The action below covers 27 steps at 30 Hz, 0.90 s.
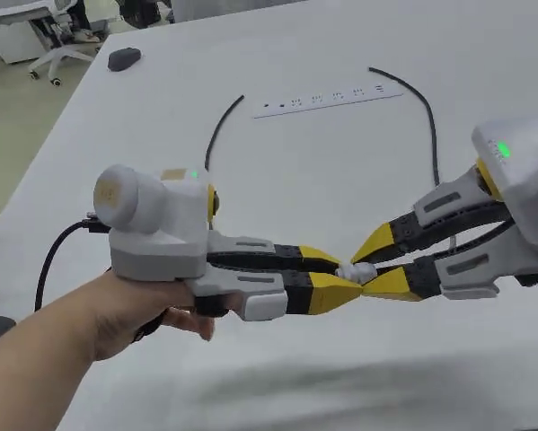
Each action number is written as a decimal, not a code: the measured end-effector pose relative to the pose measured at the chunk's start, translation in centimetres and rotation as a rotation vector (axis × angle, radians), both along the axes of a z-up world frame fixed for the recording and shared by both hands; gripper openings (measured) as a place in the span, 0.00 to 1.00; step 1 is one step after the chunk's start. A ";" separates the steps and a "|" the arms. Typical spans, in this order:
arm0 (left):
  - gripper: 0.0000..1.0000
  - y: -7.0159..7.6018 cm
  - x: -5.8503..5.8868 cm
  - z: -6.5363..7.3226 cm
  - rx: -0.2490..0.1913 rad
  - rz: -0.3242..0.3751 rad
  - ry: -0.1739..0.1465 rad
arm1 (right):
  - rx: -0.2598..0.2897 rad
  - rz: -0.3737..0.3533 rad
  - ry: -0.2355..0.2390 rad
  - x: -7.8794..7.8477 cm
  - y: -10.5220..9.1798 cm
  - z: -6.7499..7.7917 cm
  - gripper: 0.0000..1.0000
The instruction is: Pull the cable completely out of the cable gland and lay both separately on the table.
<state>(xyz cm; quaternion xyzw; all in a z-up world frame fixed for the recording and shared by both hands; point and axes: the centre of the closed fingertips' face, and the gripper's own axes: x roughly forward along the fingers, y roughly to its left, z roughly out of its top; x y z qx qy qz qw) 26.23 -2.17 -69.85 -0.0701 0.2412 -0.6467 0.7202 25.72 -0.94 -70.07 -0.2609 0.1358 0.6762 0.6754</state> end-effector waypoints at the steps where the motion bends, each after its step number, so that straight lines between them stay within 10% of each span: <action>1: 0.15 0.0 -0.1 0.1 -0.003 0.001 0.012 | 0.001 0.001 -0.008 -0.1 0.0 0.2 0.07; 6: 0.15 -0.3 -0.7 0.8 -0.010 -0.025 -0.021 | -0.008 -0.007 0.021 -0.6 -0.3 0.8 0.08; 14: 0.14 -1.1 -1.5 2.0 0.007 -0.109 -0.221 | 0.094 -0.070 0.414 -1.0 -1.3 2.0 0.09; 16: 0.14 -1.3 -1.6 2.3 0.000 -0.106 -0.205 | 0.109 -0.071 0.455 -1.1 -1.4 2.1 0.09; 20: 0.14 -1.6 -1.9 2.2 0.006 -0.125 -0.225 | 0.102 -0.072 0.476 -1.3 -1.6 2.0 0.08; 27: 0.14 -1.3 -1.2 2.0 0.000 -0.080 -0.146 | 0.091 -0.091 0.260 -1.0 -1.5 2.0 0.07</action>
